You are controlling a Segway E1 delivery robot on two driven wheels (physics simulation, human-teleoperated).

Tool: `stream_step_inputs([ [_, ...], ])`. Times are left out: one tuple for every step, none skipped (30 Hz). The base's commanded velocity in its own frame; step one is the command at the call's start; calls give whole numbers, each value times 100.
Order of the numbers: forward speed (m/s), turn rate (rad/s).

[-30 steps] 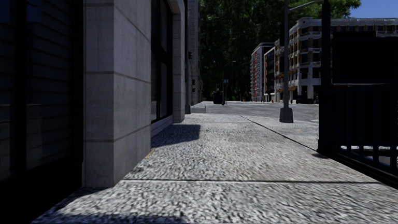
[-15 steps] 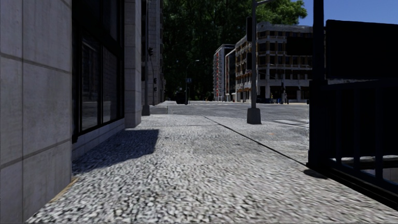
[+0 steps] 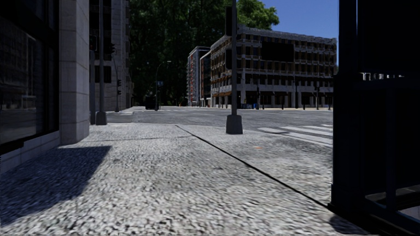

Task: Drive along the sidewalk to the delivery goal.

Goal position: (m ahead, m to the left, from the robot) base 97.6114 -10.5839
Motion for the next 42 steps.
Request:
stream_step_inputs([
  [192,-48],
  [192,-48],
  [192,-48],
  [192,-48],
  [192,-48],
  [192,-48],
  [192,-48],
  [192,0],
  [193,0],
  [193,0],
  [193,0],
  [193,0],
  [193,0],
  [193,0],
  [193,0],
  [193,0],
  [193,0],
  [193,0],
  [193,0],
  [193,0],
  [193,0],
  [193,-8],
  [193,-26],
  [193,-26],
  [193,-37],
  [193,-46],
  [193,-51],
  [193,-51],
  [193,-55],
  [193,-63],
  [193,-66],
  [193,-66],
  [193,-66],
  [193,-67],
  [193,-67],
  [193,-67],
  [193,-67],
  [193,-67],
  [193,-67],
  [193,-67],
  [193,-67],
  [193,-67],
])
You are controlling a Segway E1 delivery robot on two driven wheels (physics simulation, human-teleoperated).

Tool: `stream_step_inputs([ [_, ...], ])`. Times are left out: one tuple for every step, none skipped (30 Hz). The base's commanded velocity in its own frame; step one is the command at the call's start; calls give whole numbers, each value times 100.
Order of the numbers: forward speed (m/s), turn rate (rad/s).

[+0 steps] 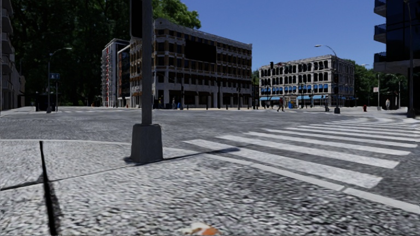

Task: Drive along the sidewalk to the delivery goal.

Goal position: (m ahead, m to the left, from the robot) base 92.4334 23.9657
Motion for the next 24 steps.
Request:
stream_step_inputs([
  [193,-67],
  [193,-67],
  [193,-67],
  [193,-66],
  [193,-65],
  [193,-65],
  [193,-65],
  [193,-64],
  [193,-64],
  [193,-64],
  [193,-64],
  [193,-64],
  [193,-60],
  [193,-47],
  [193,-47],
  [193,-31],
  [193,-25],
  [193,-24],
  [193,-23],
  [193,-23],
  [193,-23],
  [193,-23],
  [193,-24],
  [193,-35],
])
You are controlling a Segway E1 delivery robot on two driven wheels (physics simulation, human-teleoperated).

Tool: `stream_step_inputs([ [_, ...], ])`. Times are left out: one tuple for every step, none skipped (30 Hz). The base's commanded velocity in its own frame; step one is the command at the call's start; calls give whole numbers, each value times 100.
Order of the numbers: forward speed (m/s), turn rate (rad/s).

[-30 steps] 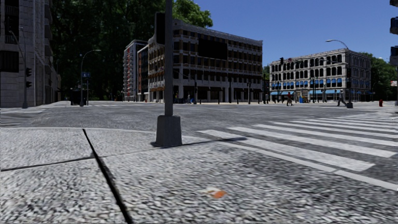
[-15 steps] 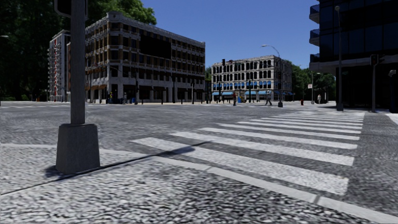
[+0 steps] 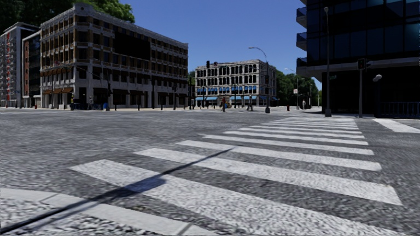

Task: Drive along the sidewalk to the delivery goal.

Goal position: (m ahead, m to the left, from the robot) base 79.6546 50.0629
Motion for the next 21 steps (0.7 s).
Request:
stream_step_inputs([
  [193,-35],
  [193,-46],
  [193,-55],
  [193,-63],
  [193,-63],
  [193,-67],
  [193,-67],
  [193,-67],
  [193,-67],
  [200,-67],
  [200,-67],
  [200,-67],
  [200,-67],
  [200,-67],
  [200,-67],
  [200,-67],
  [200,-67],
  [200,-67],
  [200,-67],
  [200,-67],
  [200,-67],
])
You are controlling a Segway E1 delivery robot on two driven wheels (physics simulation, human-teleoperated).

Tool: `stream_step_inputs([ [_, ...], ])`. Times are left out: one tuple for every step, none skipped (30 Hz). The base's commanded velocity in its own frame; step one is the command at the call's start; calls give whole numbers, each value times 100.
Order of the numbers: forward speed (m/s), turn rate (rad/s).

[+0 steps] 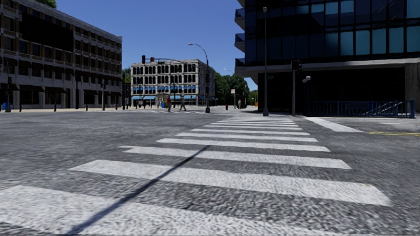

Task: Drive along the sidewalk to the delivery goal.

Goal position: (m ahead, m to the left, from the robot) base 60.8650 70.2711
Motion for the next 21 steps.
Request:
stream_step_inputs([
  [200,-67],
  [200,-59],
  [200,-44],
  [200,-29],
  [200,-21],
  [200,-21],
  [200,-17],
  [200,-14],
  [200,-10],
  [200,-10],
  [200,-1],
  [200,0],
  [200,0],
  [200,0],
  [200,0],
  [200,0],
  [200,0],
  [200,0],
  [200,-1],
  [200,-15],
  [200,-31],
])
